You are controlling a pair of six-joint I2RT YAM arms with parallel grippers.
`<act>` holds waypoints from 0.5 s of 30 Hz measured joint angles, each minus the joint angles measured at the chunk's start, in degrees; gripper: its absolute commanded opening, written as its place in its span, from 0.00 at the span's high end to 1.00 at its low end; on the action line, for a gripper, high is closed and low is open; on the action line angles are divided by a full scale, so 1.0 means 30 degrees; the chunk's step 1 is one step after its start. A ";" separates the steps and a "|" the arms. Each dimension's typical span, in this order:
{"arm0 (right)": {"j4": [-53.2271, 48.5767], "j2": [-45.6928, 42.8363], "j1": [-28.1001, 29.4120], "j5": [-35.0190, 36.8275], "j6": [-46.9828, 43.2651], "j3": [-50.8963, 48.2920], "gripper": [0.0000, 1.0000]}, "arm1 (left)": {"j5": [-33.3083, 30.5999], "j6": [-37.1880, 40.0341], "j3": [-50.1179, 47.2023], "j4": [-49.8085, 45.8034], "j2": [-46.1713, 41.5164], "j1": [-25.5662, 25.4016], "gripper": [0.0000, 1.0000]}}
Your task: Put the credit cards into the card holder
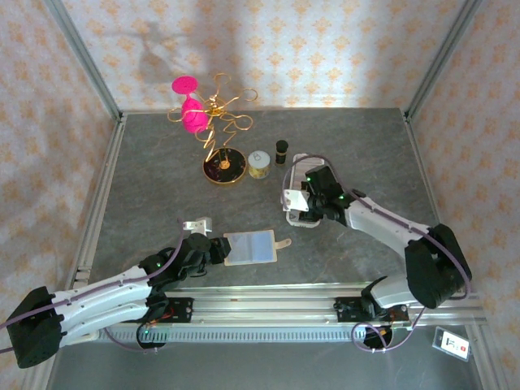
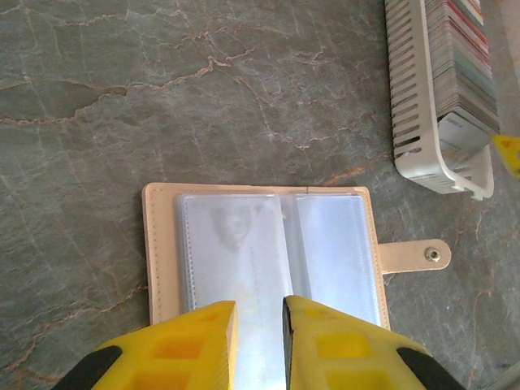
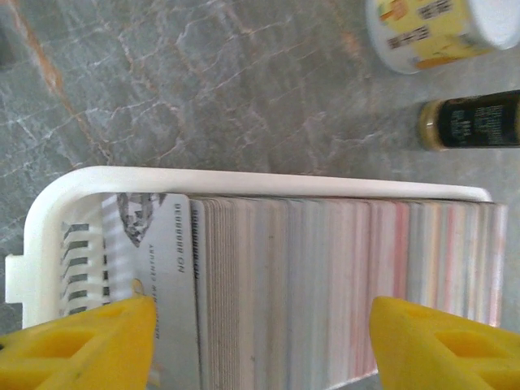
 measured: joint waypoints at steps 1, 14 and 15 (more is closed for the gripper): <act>-0.0022 0.0321 0.0000 0.0000 0.0000 0.0000 0.32 | 0.0007 0.0000 -0.0022 -0.0007 0.0007 0.0000 0.77; 0.0153 0.2266 0.0175 0.0517 -0.0284 0.0663 0.50 | 0.0015 -0.0007 -0.0080 0.0015 0.0153 0.0000 0.78; 0.0189 0.2266 0.0175 0.0561 -0.0350 0.0663 0.52 | 0.0015 -0.0007 -0.0146 0.0058 0.0168 0.0000 0.78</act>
